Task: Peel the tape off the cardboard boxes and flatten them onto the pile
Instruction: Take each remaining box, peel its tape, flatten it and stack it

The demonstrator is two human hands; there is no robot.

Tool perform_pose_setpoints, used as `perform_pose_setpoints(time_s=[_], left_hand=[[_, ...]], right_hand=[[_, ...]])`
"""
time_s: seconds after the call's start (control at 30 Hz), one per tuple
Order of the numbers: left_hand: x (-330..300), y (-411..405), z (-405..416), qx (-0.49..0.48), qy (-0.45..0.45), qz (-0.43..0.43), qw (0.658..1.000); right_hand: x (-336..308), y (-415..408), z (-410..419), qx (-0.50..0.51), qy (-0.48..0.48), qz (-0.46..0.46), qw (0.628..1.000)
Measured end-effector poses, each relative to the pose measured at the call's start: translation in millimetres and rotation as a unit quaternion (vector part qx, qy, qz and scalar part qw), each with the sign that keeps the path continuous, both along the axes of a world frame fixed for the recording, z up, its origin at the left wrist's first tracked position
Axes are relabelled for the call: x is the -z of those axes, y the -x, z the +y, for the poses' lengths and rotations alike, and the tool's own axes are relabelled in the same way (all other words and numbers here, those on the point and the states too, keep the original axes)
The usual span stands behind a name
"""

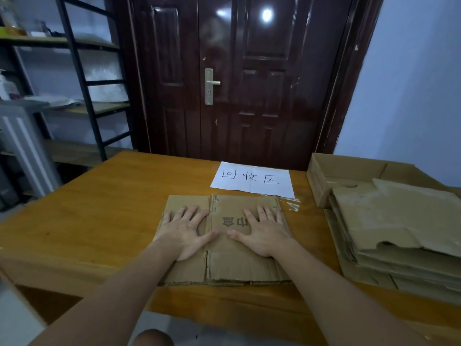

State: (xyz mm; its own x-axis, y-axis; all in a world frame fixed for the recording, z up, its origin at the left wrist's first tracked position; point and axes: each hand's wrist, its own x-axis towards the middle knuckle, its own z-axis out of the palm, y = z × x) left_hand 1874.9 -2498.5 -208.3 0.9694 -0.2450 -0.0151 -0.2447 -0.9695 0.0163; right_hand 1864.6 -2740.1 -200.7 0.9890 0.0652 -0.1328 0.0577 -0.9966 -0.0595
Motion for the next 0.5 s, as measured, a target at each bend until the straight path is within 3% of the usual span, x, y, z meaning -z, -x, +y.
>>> perform_pose_setpoints(time_s=[0.5], left_hand=[[-3.5,2.3,2.7,-0.002,0.036,0.000,0.999]], right_hand=[[0.6,-0.9,-0.4,0.007,-0.003,0.001,1.000]])
